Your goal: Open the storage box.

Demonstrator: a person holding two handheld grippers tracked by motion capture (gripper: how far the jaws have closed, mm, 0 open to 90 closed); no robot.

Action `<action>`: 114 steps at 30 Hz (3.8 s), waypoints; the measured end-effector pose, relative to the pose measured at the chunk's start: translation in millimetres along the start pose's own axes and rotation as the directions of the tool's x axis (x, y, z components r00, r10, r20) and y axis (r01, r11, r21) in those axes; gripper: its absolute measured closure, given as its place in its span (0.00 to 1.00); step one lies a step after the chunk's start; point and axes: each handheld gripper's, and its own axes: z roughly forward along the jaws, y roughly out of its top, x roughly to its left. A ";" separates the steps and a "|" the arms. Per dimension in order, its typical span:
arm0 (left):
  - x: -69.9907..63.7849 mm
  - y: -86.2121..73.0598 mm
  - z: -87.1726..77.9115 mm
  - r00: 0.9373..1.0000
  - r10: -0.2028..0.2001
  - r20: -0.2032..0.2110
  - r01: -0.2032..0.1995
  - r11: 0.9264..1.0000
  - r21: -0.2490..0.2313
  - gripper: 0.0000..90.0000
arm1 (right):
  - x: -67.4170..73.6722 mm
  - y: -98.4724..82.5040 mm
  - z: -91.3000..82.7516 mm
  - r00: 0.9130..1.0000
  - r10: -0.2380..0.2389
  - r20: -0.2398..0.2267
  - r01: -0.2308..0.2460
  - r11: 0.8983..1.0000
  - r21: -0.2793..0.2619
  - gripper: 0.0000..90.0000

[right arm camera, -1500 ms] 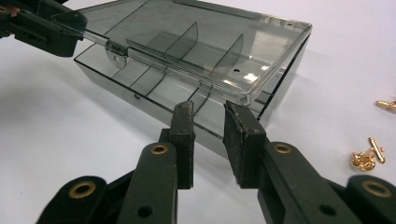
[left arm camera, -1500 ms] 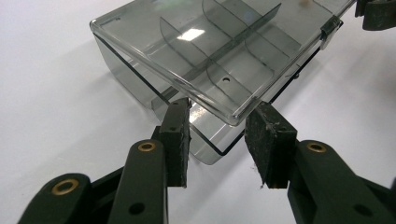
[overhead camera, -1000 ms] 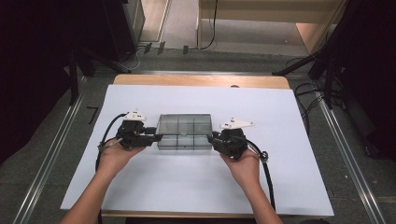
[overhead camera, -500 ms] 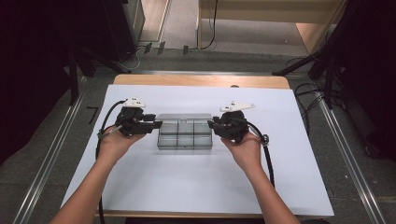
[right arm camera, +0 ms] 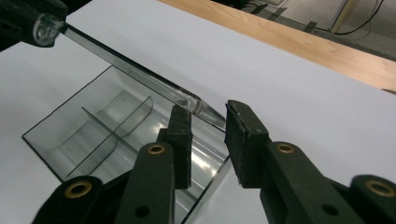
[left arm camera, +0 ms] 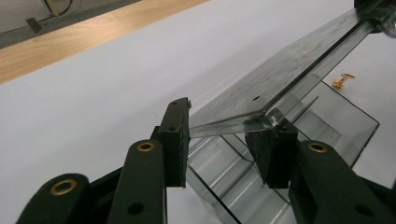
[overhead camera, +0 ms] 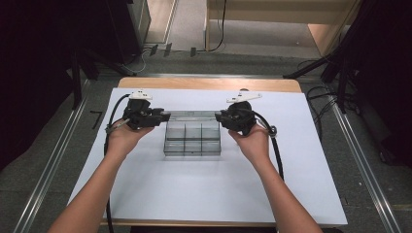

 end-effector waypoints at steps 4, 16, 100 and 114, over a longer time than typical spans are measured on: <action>2.9 3.3 5.6 1.000 -0.007 -0.011 0.007 1.000 -0.004 0.69 | -4.4 4.3 6.2 1.000 0.011 0.005 -0.011 1.000 -0.001 0.82; 13.5 3.5 28.1 0.997 -0.072 -0.029 0.072 0.997 0.021 0.68 | -12.7 6.0 28.4 0.999 0.033 0.032 -0.034 0.999 0.029 0.80; 39.4 -3.6 97.9 0.938 -0.345 -0.030 0.345 0.924 0.163 0.30 | -41.3 3.6 106.4 0.937 0.350 0.002 -0.339 0.906 0.254 0.43; 41.7 -3.9 96.2 0.933 -0.359 -0.037 0.359 0.916 0.177 0.31 | -43.2 2.4 106.4 0.936 0.351 0.010 -0.342 0.904 0.258 0.43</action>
